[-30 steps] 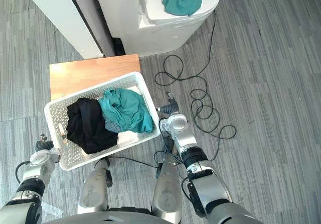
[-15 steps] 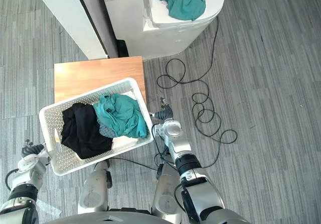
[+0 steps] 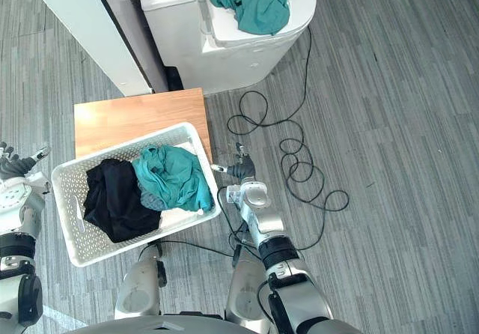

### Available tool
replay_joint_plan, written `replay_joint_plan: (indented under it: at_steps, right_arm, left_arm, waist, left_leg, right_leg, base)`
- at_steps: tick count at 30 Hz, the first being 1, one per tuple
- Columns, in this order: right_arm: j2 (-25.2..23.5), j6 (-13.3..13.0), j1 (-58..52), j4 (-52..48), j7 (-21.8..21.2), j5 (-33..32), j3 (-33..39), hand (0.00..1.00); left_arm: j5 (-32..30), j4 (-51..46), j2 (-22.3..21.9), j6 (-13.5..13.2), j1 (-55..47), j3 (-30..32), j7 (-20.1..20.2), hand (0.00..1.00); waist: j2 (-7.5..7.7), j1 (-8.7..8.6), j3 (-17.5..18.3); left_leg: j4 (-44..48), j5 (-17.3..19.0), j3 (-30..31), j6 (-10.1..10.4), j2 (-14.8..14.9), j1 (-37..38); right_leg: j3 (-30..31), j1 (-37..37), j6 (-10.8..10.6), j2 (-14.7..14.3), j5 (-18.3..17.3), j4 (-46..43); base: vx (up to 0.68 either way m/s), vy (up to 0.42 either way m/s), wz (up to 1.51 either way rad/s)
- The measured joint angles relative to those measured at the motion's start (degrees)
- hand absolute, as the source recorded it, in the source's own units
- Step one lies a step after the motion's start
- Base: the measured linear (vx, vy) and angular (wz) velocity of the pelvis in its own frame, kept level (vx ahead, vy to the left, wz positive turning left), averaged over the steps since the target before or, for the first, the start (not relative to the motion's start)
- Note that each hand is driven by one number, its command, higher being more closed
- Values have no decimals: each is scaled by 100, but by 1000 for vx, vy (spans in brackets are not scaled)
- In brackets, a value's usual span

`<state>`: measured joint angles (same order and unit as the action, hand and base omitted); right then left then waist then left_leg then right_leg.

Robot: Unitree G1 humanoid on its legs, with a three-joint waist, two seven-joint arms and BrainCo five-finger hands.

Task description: Pick up the laundry basket with both hands and put the clothes into the washing machine.

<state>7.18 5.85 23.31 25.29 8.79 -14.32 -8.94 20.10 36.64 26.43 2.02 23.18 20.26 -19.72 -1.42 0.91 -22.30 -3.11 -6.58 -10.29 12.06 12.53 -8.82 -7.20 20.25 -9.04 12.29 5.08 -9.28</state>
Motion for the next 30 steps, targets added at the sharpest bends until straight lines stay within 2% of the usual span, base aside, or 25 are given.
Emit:
replay_joint_plan:
  at_steps: [8, 12, 15, 17, 21, 25, 27, 30]
  right_arm:
    - [-62, -46, -78, -393, 4, 1, 2, 0]
    - [-61, -73, -110, -725, 5, 10, 47, 0]
    - [-89, -81, -225, -887, 6, 53, 131, 0]
    - [-95, -78, -355, -889, 5, 116, 143, 0]
    - [-202, -60, -507, -940, 2, 128, 306, 0]
    - [-211, -58, -631, -1198, 1, 139, 350, 0]
    - [-211, -52, -725, -1302, 1, 342, 352, 0]
    - [-210, -38, -753, -1302, 2, 353, 347, 0]
  left_arm:
    - [-7, -21, 0, 2, -20, 3, -5, 0]
    - [6, -891, -104, -10, -462, -1, 2, 0]
    - [14, -1676, -435, -99, -856, -22, 6, 0]
    - [113, -2087, -832, -134, -1206, -86, 13, 0]
    - [242, -2642, -1486, -209, -1941, -483, 162, 0]
    - [345, -2872, -1941, -213, -2490, -592, 276, 0]
    - [347, -2883, -2156, -199, -2725, -708, 349, 0]
    - [346, -2860, -2256, -179, -2841, -812, 381, 0]
  waist:
    - [1, 27, 1]
    - [5, 0, 3]
    - [11, 4, 15]
    - [10, -3, 115]
    - [2, -27, 208]
    - [-20, -51, 226]
    - [-80, -53, 262]
    - [-117, -68, 284]
  left_leg:
    - [2, -1, 0, -1, -2, 6]
    - [1, -2, 1, -3, -3, 13]
    - [-4, -1, 13, -3, -10, 13]
    - [-11, 0, 34, -4, -18, 2]
    - [-42, -9, 96, -18, -28, -9]
    - [-124, -58, 121, -32, -36, 2]
    - [-128, -72, 154, -34, -52, -11]
    - [-128, -75, 186, -33, -63, -2]
  right_leg:
    - [5, 0, 0, 1, -7, -20]
    - [7, -2, -2, 1, -15, -28]
    - [-5, -14, -10, 8, -23, -27]
    - [-34, -24, -20, 21, -36, -22]
    - [-136, -53, -21, 43, -57, -19]
    - [-166, -51, -19, 50, -59, -10]
    - [-222, -59, -19, 78, -59, -8]
    - [-260, -112, -21, 96, -59, 12]
  base:
    - [0, 0, 0]
    - [0, 0, 0]
    - [8, 0, 2]
    - [21, 2, 6]
    - [4, 0, 7]
    - [9, -2, 5]
    - [14, -4, 6]
    - [10, -1, 7]
